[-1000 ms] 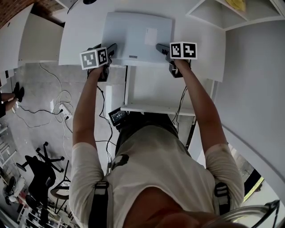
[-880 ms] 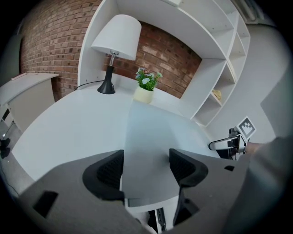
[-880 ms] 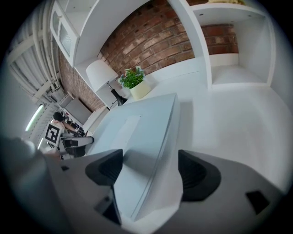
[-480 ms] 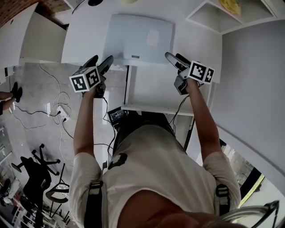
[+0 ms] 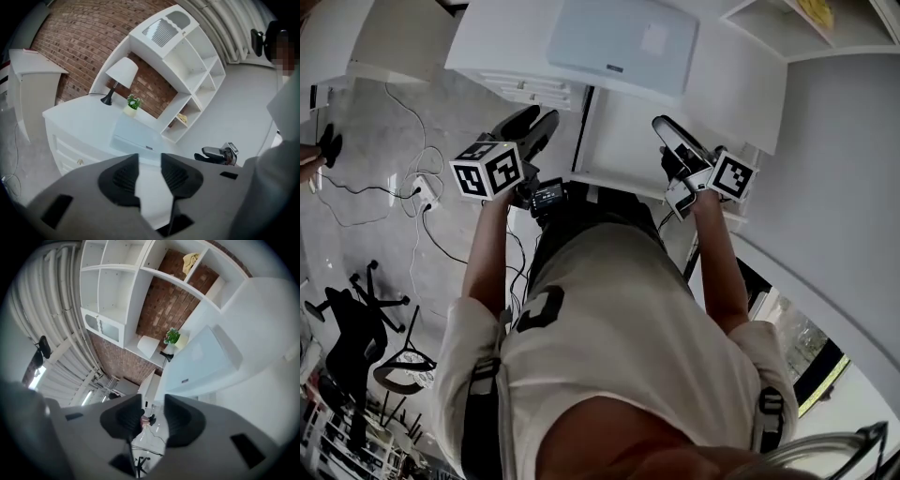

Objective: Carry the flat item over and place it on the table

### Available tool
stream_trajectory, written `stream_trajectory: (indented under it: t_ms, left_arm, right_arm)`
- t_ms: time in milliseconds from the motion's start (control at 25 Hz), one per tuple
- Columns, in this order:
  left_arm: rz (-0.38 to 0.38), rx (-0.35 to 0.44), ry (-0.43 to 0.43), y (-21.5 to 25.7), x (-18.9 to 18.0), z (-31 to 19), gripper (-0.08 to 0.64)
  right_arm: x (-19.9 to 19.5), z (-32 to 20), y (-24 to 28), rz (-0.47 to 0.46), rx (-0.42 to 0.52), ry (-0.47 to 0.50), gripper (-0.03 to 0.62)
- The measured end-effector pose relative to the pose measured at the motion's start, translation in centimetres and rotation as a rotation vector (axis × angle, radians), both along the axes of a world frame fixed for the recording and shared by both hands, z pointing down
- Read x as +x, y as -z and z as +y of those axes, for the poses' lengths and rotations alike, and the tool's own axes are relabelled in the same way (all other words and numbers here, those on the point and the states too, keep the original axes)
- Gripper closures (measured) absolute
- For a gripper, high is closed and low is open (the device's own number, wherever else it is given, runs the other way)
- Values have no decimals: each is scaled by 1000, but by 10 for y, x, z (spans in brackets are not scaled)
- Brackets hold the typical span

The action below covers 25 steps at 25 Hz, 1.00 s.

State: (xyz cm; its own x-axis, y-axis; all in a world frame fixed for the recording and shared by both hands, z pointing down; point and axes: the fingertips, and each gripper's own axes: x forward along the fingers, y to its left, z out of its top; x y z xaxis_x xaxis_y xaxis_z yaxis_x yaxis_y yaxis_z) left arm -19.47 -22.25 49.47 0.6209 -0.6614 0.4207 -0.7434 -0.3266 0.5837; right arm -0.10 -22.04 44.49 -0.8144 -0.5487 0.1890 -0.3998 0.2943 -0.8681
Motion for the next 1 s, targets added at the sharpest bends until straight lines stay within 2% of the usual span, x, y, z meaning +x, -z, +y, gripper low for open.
stream_trajectory:
  t_ms: [40, 80, 240, 440, 640, 800, 1000]
  left_arm:
    - [-13, 22, 0, 6, -1, 5, 485]
    - [-35, 41, -1, 10, -1, 9, 540]
    - [-102, 72, -57, 19, 2, 28, 540]
    - [-39, 45, -75, 24, 9, 56, 540]
    - [-54, 59, -112, 29, 29, 72, 540]
    - [-67, 101, -127, 48, 36, 76, 540]
    - [-89, 157, -130, 71, 46, 82, 540]
  right_arm:
    - [-10, 10, 2, -8, 2, 18, 519]
    - [-19, 19, 4, -7, 6, 35, 581]
    - [-48, 50, 17, -5, 15, 75, 581]
    - [-81, 82, 47, -49, 59, 173, 581]
    - [-93, 102, 65, -71, 84, 236, 581]
    - [-100, 119, 75, -106, 99, 286, 581]
    - [-88, 135, 86, -101, 149, 308, 581]
